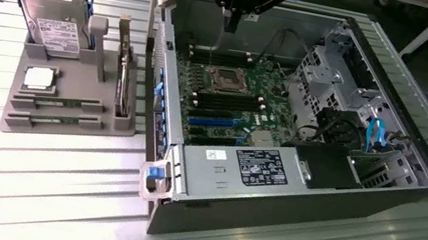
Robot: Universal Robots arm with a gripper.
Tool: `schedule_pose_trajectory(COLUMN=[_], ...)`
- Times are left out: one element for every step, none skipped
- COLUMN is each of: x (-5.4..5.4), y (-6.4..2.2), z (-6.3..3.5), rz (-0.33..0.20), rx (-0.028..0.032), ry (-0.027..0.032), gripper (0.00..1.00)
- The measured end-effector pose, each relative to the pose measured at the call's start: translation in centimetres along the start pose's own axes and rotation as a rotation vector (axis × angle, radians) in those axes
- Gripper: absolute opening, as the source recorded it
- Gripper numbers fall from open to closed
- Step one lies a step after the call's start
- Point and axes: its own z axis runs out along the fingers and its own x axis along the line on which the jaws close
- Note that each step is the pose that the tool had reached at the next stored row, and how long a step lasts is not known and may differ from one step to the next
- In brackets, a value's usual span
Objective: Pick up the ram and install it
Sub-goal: 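Reach for the ram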
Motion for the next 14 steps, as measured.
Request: schedule_pose_trajectory(x=[0.1,0.4,0.7,1.0,1.0,1.1,1.2,1.2,1.3,1.4,1.4,1.5,1.5,1.6], y=[0.00,-0.03,-0.05,-0.07,-0.08,-0.08,-0.09,-0.09,-0.10,-0.10,-0.11,-0.11,-0.11,-0.12], z=[0.00,-0.01,-0.02,-0.03,-0.03,-0.03,-0.03,-0.03,-0.04,-0.04,-0.04,-0.04,-0.04,-0.04], rz=[0.000,0.000,0.000,0.000,0.000,0.000,0.000,0.000,0.000,0.000,0.000,0.000,0.000,0.000], rx=[0.0000,0.0000,0.0000,0.0000,0.0000,0.0000,0.0000,0.0000,0.0000,0.0000,0.0000,0.0000,-0.0001,0.0000], ry=[-0.0001,0.0000,0.0000,0.0000,0.0000,-0.0001,0.0000,0.0000,0.0000,0.0000,0.0000,0.0000,0.0000,0.0000], gripper=[0.09,0.09,0.09,0.09,0.09,0.09,0.09,0.09,0.09,0.09,0.09,0.09,0.09,0.09])
